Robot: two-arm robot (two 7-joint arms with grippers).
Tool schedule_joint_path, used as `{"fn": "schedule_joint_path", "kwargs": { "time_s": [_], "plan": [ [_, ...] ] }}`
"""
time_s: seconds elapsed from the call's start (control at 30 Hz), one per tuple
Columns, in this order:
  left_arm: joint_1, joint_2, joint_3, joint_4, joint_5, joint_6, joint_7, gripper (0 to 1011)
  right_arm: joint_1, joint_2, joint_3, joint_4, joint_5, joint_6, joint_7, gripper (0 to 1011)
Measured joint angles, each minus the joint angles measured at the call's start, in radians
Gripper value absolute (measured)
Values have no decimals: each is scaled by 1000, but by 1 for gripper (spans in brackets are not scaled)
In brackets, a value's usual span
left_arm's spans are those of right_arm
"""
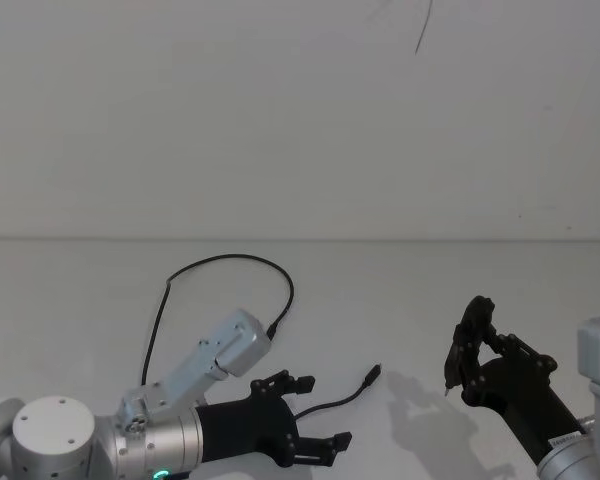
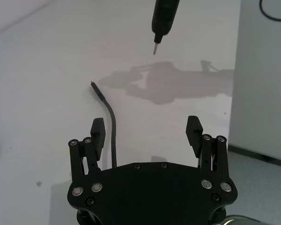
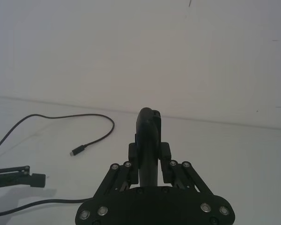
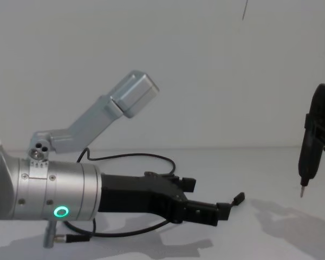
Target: Pick up the data cable with the one hand.
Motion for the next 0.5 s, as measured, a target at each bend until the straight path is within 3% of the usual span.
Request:
{"fn": "schedule_joint_path", "kwargs": {
  "time_s": [0.5],
  "plan": [
    [-52,-24,39,89,13,4,-15,1001,0,0,0,0,0,0,0,269]
  ]
}}
